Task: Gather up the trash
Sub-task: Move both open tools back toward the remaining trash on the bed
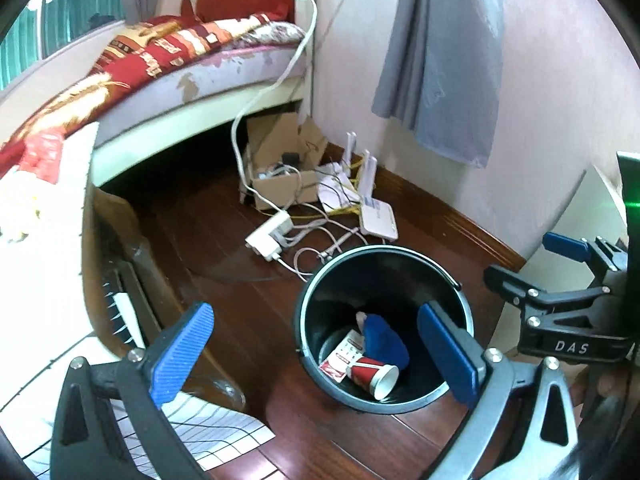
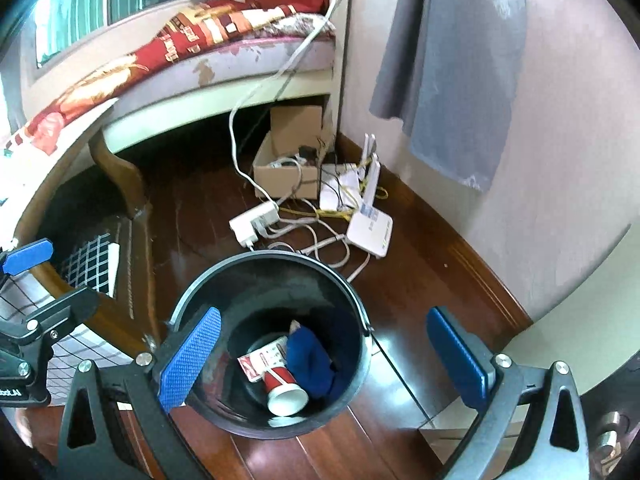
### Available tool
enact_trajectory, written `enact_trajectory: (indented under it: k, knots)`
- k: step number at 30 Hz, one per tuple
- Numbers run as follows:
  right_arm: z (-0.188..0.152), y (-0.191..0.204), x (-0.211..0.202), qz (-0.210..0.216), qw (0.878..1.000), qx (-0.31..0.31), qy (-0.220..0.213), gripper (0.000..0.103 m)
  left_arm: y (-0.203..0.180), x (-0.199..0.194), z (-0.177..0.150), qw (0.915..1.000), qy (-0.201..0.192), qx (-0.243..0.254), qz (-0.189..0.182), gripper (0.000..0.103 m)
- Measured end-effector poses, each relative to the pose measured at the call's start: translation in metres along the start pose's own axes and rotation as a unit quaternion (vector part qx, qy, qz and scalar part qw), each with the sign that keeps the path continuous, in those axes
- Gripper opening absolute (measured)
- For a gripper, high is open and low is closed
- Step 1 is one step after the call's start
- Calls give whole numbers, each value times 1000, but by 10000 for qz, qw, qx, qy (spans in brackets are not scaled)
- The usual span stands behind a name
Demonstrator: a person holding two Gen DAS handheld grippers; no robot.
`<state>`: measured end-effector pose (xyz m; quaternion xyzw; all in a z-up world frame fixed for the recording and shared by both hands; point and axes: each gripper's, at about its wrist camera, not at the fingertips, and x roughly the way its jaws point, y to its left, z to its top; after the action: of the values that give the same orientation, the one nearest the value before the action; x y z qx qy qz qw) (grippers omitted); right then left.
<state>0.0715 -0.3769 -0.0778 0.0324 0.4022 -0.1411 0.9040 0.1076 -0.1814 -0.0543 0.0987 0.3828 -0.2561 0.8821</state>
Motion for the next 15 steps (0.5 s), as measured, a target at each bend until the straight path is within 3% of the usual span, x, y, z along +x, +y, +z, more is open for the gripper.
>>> enact_trajectory:
  k: [9,15]
  knots:
    - [21,38,-38,316,9982,-169,-480,103,36,-49,0,9979,-361,-311,428,103]
    - [38,85,-63,889,9921,-518,-720,103,74,-81,-6,9932,-616,-637,752,103]
